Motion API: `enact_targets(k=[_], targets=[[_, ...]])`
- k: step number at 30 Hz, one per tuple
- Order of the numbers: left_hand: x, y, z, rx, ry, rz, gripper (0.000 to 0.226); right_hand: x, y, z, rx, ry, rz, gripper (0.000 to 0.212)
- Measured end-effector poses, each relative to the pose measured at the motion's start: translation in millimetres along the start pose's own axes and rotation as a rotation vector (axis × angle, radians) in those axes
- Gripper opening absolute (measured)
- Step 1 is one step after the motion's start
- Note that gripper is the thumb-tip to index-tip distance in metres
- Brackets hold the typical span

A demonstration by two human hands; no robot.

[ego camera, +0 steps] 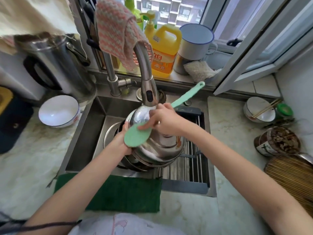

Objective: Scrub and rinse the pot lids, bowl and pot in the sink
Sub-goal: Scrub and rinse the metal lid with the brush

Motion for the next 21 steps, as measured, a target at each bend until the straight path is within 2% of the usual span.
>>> enact_targets(k=[1,3,5,6,10,14,15,17,19,21], targets=[[2,1,1,-0.023,0.0,0.003,0.048,-5,-2,-9,-0.088,0.041,0.002,0.045],[4,1,3,-0.036,0.019,-0.026,0.062,-11,-2,-8,-0.17,-0.018,0.099,0.045],[12,1,6,-0.022,0.05,-0.074,0.08,-15,-6,-5,-0.165,-0.099,0.258,0.042],[7,1,8,-0.042,0.067,-0.046,0.084,-19,-12,-6,-0.131,-0.129,0.323,0.041],[-12,-1,17,-0.255,0.054,0.01,0.074,-50,-39,-9,0.074,-0.18,0.307,0.041],[-10,15,13,-0.389,0.033,0.031,0.071,-62,-42,24,0.018,-0.456,0.324,0.04],[-12,15,10,-0.417,0.037,0.029,0.07,-58,-47,17,0.084,-0.467,0.349,0.04],[-14,13,4,-0.442,0.054,0.016,0.069,-52,-65,-10,0.273,-0.359,0.362,0.039],[-17,12,1,-0.468,0.059,-0.007,0.074,-54,-79,-20,0.3,-0.283,0.356,0.038],[-19,17,2,-0.505,0.038,-0.015,0.073,-52,-74,8,0.3,-0.421,0.418,0.037]])
Point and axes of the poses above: each hand's wrist, its own x-axis towards the middle knuckle, its own y-axis out of the back of the hand, z = x × y, the point moved 2 cm from there along x, towards the middle knuckle, and after that the axes turned 4 degrees about x, right-handed, at the moved point
